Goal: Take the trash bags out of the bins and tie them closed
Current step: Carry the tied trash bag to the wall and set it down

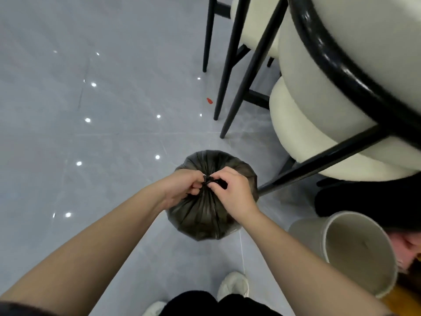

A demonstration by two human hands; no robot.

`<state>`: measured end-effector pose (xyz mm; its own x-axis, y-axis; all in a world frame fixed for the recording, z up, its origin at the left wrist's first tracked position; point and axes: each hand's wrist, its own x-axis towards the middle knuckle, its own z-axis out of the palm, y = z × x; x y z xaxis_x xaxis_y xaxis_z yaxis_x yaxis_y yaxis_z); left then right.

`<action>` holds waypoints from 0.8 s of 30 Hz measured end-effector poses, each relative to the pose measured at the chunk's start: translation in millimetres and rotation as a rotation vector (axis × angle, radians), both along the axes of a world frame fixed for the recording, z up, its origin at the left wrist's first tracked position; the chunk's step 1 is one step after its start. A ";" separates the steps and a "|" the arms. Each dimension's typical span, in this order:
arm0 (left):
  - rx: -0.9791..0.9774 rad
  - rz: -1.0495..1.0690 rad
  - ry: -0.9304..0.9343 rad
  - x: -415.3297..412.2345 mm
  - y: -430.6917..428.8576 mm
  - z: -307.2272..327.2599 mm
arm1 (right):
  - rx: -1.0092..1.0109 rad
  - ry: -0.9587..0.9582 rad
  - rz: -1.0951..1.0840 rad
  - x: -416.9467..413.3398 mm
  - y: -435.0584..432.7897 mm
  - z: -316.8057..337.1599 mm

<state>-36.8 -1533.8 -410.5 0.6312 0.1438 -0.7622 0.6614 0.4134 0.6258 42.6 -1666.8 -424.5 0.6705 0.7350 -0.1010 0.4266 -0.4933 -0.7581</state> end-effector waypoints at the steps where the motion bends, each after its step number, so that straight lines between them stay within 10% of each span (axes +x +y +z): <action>1: 0.065 -0.037 -0.027 -2.6 4.5 21.4 | 0.010 0.012 -0.016 -1.7 3.5 19.7; 10: 0.644 -0.112 -0.107 -7.1 41.6 190.2 | 0.127 0.128 -0.102 -0.3 41.7 176.6; 24: 0.893 -0.455 -0.237 69.4 145.2 322.7 | 0.163 0.091 -0.090 65.9 126.8 299.7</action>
<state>32.6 -1388.5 -87.8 0.8879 0.3064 -0.3433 0.4585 -0.5258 0.7165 108.5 -1540.0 -124.9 0.7279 0.6839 -0.0487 0.3122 -0.3938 -0.8646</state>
